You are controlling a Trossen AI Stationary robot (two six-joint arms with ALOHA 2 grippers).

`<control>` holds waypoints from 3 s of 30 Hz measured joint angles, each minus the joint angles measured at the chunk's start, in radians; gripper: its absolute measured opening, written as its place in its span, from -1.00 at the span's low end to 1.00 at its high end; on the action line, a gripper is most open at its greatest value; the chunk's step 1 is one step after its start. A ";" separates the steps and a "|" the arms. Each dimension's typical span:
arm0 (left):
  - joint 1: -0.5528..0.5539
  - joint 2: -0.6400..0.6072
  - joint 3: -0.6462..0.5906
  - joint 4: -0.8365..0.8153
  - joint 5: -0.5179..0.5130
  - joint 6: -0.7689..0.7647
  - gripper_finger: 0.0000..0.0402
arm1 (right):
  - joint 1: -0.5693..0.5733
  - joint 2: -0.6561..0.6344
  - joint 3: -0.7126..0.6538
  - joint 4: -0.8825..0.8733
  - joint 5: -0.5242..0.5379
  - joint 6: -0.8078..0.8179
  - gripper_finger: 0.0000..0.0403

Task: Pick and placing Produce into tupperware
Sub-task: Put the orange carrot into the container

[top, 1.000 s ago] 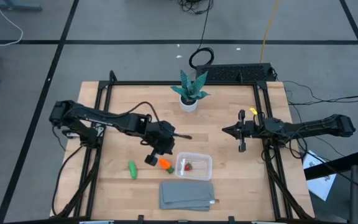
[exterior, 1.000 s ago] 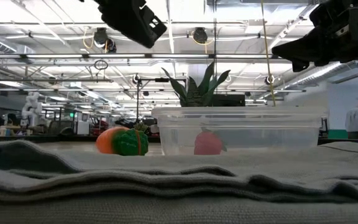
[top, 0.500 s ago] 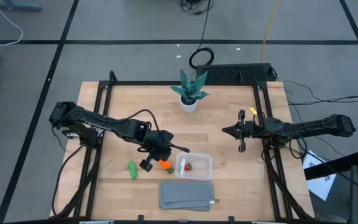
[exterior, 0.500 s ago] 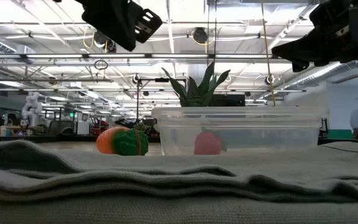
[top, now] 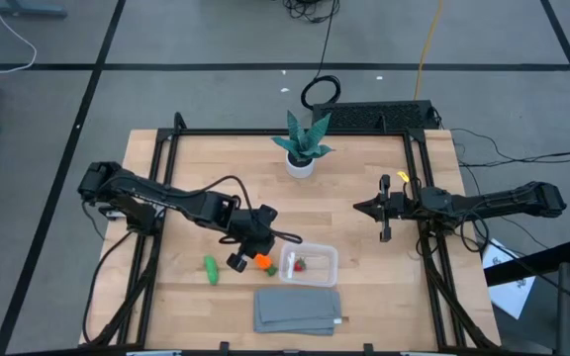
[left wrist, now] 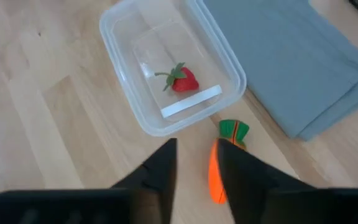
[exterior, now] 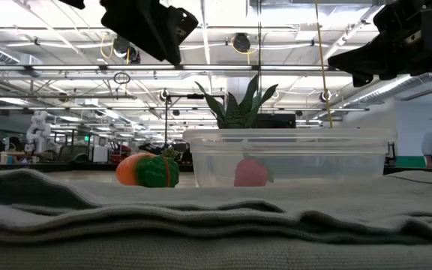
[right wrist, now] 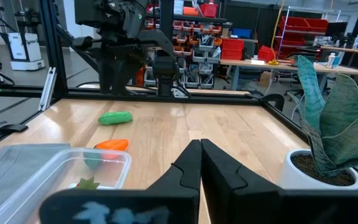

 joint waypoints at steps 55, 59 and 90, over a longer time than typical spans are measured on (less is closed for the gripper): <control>-0.101 0.177 -0.058 0.012 -0.097 0.027 0.46 | 0.000 0.011 0.000 -0.002 0.000 0.027 -1.00; -0.099 0.186 -0.058 0.023 -0.097 0.047 0.46 | 0.000 0.011 0.000 -0.002 0.000 0.027 -1.00; -0.085 0.325 -0.057 0.042 -0.093 0.090 0.45 | 0.000 0.039 0.000 0.001 0.003 0.012 -1.00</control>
